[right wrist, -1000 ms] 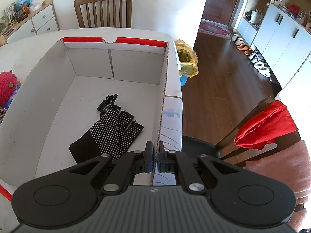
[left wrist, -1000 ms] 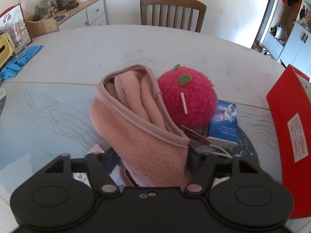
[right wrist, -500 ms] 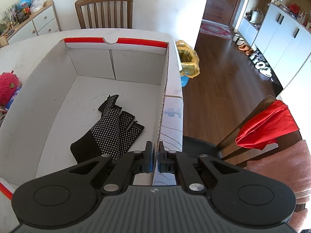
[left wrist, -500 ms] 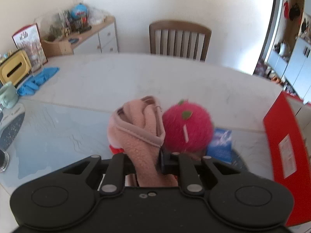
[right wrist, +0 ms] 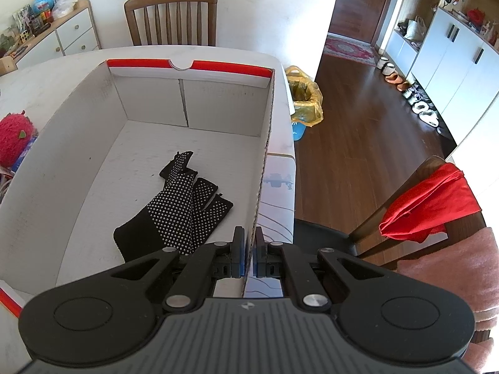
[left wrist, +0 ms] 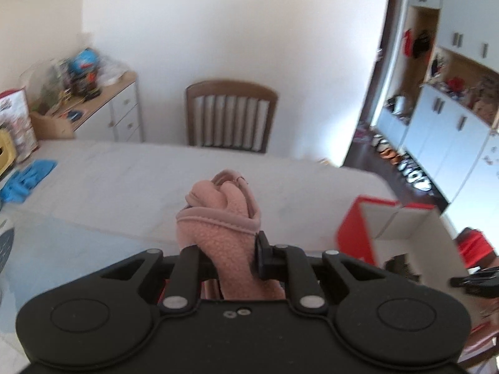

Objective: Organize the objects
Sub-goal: 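Grasp the pink fleece cloth with the left gripper and lift it, then carry the pink cloth into the box and release it onto the glove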

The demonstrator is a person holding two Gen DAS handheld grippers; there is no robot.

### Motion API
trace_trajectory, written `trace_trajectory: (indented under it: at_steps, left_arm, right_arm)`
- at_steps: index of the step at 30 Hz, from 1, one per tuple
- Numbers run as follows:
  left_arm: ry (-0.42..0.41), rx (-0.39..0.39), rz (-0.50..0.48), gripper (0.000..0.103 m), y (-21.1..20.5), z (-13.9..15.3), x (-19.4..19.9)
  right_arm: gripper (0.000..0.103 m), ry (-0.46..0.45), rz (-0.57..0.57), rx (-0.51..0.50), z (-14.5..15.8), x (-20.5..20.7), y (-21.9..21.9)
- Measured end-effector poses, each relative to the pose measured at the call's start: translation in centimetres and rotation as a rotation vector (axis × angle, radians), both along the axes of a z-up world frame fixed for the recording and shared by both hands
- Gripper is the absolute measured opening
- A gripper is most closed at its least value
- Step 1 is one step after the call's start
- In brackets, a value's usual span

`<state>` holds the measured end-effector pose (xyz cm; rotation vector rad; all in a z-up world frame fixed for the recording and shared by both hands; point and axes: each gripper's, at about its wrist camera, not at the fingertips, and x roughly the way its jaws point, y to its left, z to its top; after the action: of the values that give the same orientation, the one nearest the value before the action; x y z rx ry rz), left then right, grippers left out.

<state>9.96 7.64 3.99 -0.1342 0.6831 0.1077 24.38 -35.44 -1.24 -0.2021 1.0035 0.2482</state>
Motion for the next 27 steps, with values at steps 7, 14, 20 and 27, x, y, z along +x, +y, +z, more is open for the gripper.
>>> trace_trajectory:
  at_steps: [7,14,20,27]
  left_arm:
    - [-0.067,-0.012,-0.145,0.013,-4.6,3.1,0.7]
    - [-0.108,-0.021,-0.28,0.013,-9.8,4.4,1.9]
    - [-0.102,-0.022,-0.38,0.013,-14.2,3.8,3.5]
    - [-0.056,-0.022,-0.489,0.013,-18.9,1.6,5.1]
  right_arm:
    - [0.004,0.001,-0.002,0.005,0.1,-0.1,-0.1]
    - [0.004,-0.002,-0.002,0.007,0.0,-0.1,0.0]
    - [0.004,-0.001,-0.005,0.013,0.1,-0.1,-0.1]
    - [0.004,0.002,-0.006,0.02,0.1,-0.1,-0.2]
